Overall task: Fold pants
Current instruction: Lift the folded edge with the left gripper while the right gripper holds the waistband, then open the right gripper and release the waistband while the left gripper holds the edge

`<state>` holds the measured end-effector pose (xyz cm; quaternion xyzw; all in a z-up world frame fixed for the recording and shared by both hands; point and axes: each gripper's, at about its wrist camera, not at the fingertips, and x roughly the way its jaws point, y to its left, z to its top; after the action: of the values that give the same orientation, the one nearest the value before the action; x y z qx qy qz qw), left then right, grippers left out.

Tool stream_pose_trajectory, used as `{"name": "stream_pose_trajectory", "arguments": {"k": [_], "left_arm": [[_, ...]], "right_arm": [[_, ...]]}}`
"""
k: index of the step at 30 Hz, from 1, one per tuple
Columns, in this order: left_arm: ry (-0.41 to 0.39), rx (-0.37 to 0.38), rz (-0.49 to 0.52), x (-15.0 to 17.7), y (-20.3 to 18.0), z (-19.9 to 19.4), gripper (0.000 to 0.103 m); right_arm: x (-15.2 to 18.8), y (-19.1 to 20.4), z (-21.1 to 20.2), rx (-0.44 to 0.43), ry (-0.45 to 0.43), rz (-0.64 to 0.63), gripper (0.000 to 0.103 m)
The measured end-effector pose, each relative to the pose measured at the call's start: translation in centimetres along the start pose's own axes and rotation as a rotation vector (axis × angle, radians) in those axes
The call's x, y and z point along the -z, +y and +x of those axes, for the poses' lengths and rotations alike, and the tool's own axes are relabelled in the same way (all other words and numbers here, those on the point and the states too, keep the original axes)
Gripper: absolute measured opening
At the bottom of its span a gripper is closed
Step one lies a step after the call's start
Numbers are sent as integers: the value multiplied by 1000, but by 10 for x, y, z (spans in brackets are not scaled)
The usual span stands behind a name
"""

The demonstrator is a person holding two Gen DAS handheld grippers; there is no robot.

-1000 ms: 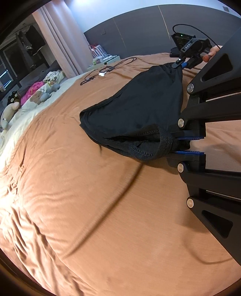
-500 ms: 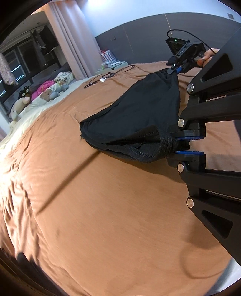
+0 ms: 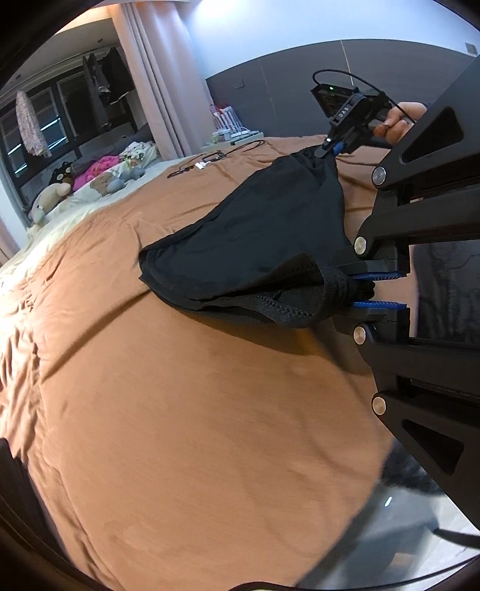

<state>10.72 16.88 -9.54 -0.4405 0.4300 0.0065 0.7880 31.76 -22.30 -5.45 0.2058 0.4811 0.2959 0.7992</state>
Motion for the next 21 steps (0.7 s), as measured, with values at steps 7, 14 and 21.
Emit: {"name": "stream_pose_trajectory", "arguments": {"k": [7,14,21], "left_arm": [[14,28,-26,18,4,13,9],[60,35,-71,18,26,34,13],[33,31,-50,17,36,25,61]], "right_arm": [[-5,-3,-4,43,42,-51,18],[0,-9,9,131,76,-50,21],[11,4,1,232,51,-80,47]]}}
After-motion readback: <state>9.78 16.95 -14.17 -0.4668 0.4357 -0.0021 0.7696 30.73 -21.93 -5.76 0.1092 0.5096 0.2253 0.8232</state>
